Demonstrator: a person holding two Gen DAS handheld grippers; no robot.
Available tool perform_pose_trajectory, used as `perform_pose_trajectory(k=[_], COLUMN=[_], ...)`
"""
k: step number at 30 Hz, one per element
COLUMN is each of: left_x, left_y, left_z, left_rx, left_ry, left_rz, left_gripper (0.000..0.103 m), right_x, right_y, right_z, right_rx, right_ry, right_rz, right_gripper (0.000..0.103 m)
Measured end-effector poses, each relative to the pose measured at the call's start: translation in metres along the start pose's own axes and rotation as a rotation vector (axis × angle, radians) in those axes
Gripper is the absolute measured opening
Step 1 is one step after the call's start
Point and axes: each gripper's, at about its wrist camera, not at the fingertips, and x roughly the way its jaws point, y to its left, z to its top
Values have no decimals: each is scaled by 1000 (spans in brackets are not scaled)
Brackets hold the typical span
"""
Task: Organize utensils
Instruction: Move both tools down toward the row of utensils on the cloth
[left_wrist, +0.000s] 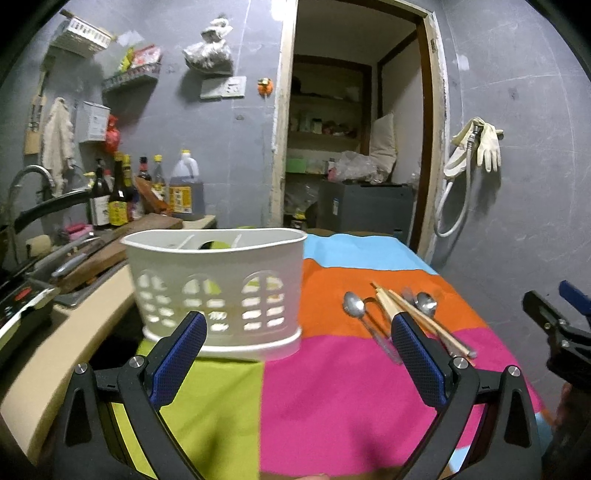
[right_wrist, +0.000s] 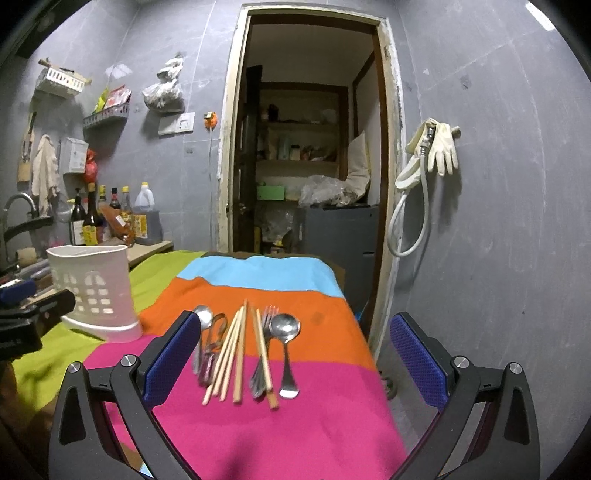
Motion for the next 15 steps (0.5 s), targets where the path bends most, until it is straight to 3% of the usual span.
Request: perform_pose_trajectory(k=[6, 15], left_x=[33, 102], left_y=[-22, -43], left_z=[19, 34], left_rx=[60, 70], left_ry=[33, 190], left_rz=[-43, -101], left_gripper=[98, 98], right_x=[33, 88], right_y=[-18, -37], right_z=[15, 20], right_rx=[-13, -17], right_ry=[44, 148], right_rz=[15, 59], right_gripper=[103, 103])
